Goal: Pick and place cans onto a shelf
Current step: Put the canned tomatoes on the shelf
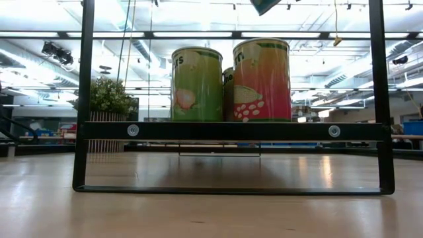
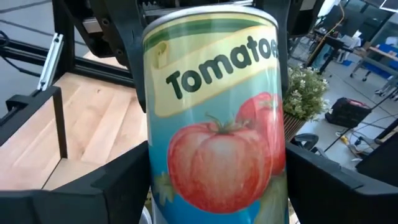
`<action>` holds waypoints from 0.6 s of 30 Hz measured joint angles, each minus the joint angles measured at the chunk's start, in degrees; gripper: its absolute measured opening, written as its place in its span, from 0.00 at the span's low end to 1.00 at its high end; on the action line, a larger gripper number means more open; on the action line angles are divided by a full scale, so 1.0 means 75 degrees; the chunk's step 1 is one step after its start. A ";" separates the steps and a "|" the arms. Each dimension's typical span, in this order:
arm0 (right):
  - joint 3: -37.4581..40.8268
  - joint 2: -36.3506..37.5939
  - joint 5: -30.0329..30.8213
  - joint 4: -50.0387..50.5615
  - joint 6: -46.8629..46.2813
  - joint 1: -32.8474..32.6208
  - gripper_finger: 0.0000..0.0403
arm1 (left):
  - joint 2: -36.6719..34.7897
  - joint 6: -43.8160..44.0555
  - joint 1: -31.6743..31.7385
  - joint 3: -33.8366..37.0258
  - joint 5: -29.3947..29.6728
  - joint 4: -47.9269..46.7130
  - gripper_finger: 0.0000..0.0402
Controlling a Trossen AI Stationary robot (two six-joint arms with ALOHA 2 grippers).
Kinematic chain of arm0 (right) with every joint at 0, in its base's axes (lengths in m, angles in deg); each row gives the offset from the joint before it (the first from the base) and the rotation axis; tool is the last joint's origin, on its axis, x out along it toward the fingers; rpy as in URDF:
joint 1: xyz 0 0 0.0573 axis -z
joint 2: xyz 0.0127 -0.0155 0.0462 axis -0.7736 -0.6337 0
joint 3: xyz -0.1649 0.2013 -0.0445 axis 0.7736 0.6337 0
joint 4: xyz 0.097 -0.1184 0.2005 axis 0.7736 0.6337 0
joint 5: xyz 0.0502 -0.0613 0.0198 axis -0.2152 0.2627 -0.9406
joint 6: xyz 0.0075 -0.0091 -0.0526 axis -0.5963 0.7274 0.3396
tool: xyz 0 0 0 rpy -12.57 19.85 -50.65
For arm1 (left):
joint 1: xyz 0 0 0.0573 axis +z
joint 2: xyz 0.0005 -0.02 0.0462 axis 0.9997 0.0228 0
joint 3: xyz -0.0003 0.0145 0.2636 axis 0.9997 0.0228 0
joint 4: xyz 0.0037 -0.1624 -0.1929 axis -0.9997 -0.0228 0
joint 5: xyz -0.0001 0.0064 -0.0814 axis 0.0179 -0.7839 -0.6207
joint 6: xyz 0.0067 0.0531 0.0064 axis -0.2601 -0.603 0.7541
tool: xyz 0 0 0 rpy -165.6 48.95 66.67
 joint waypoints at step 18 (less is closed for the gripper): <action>0.0006 -0.0100 -0.0006 0.0442 -0.0485 -0.0023 0.80 | -0.0052 -0.0730 -0.0030 0.0009 0.0089 -0.0330 0.98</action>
